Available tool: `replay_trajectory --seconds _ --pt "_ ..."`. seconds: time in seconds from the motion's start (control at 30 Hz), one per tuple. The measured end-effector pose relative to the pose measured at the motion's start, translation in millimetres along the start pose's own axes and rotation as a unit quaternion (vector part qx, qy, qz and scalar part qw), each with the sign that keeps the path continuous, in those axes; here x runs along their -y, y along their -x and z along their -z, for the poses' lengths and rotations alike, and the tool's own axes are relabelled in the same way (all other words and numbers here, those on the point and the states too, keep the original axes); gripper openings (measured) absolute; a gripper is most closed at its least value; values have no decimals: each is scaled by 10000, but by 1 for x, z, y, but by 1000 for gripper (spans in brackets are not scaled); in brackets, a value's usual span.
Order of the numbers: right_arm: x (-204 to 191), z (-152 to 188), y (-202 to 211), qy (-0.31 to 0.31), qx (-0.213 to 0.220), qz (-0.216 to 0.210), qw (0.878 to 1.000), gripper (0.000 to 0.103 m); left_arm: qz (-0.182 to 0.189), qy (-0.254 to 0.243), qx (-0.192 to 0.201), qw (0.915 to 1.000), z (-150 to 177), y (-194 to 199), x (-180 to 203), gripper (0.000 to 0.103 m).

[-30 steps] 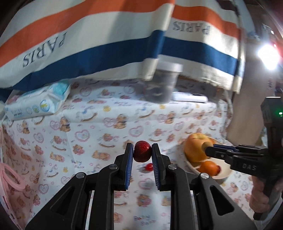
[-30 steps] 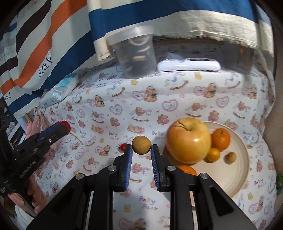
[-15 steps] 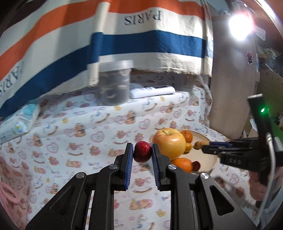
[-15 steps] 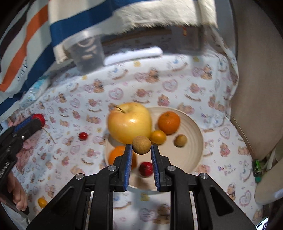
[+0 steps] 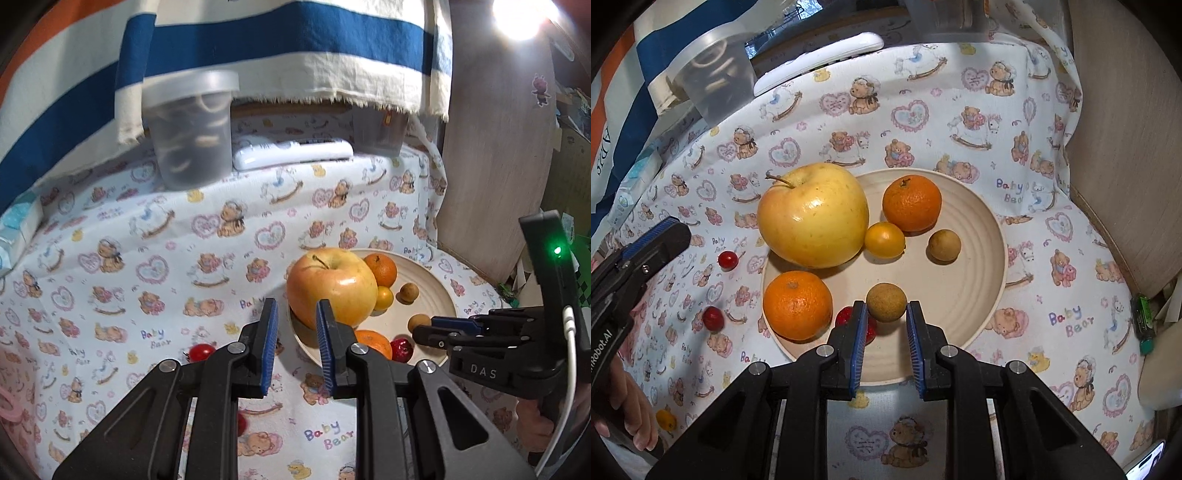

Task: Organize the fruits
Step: 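Carry the cherry with the left tool while the right carries the tan fruit to the plate, then release the cherry and tan fruit on the plate with both tools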

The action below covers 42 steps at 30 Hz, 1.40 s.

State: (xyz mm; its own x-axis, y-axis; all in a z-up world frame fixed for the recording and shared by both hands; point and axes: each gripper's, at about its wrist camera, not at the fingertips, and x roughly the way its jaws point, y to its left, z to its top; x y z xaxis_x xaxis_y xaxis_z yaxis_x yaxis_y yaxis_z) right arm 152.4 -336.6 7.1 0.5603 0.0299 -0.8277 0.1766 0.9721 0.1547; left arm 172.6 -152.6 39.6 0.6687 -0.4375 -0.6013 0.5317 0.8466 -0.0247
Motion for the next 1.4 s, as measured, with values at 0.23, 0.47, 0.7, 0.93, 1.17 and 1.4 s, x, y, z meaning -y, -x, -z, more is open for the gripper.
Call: replay_trajectory --seconds 0.23,0.47,0.7,0.93,1.17,1.4 --pt "1 0 0 -28 -39 29 10000 22 48 -35 -327 9994 6 -12 1 20" --pt "5 -1 6 -129 83 4 9999 22 35 -53 -359 9993 8 -13 3 20" --pt "7 -2 20 -158 428 -99 9989 23 -69 -37 -324 9994 13 -1 -6 20" --pt "1 -1 32 -25 748 -148 9971 22 -236 41 -141 9996 21 33 -22 27" --pt "-9 3 40 166 1004 -187 9946 23 -676 138 358 9970 31 80 -38 74" --pt "-13 5 51 223 1345 -198 9905 45 -942 211 729 9927 46 112 -44 95"
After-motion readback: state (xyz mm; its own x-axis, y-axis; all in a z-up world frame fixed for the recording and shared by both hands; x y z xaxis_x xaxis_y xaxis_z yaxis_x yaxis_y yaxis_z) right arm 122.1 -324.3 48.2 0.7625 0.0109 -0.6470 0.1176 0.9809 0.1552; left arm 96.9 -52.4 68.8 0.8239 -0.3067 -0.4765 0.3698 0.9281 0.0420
